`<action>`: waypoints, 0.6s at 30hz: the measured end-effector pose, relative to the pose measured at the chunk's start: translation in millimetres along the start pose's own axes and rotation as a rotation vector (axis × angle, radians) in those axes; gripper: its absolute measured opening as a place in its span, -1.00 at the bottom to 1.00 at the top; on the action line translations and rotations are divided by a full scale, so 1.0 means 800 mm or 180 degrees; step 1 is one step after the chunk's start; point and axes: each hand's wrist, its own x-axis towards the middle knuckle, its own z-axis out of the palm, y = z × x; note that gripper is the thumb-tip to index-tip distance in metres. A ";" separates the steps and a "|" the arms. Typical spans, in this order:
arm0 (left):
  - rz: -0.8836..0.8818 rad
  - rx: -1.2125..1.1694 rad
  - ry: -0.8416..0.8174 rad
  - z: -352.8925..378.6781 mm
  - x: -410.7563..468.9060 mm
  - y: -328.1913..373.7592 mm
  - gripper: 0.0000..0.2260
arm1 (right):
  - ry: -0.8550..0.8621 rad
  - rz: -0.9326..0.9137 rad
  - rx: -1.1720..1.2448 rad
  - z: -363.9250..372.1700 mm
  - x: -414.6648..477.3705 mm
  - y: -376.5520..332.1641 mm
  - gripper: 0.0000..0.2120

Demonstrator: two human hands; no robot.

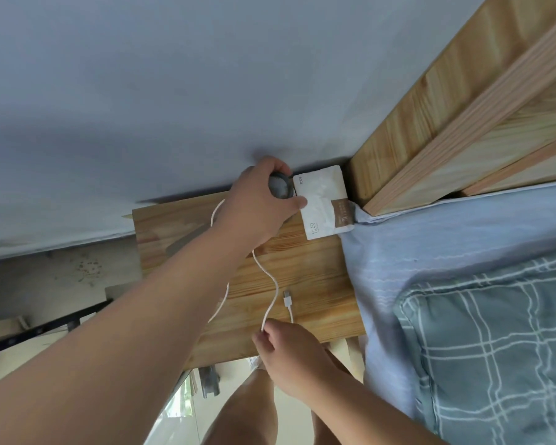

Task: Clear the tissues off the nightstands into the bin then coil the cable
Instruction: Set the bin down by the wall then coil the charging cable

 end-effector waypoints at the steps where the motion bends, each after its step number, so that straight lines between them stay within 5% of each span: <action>1: -0.0005 0.0016 -0.0048 0.001 0.001 -0.001 -0.64 | 0.0026 0.0059 0.0081 -0.005 0.001 0.000 -0.66; 12: -0.0059 -0.0062 -0.0503 -0.025 -0.017 -0.032 -0.26 | 0.0481 0.0919 0.1473 -0.044 0.013 0.015 -0.77; 15: -0.0195 -0.0593 0.0326 -0.047 -0.030 -0.070 -0.68 | 0.0659 0.1188 0.2139 -0.050 0.021 0.017 -0.81; 18: -0.0682 0.0020 0.0985 -0.074 -0.038 -0.125 -0.64 | 0.0863 0.1327 0.2527 -0.061 0.034 0.012 -0.83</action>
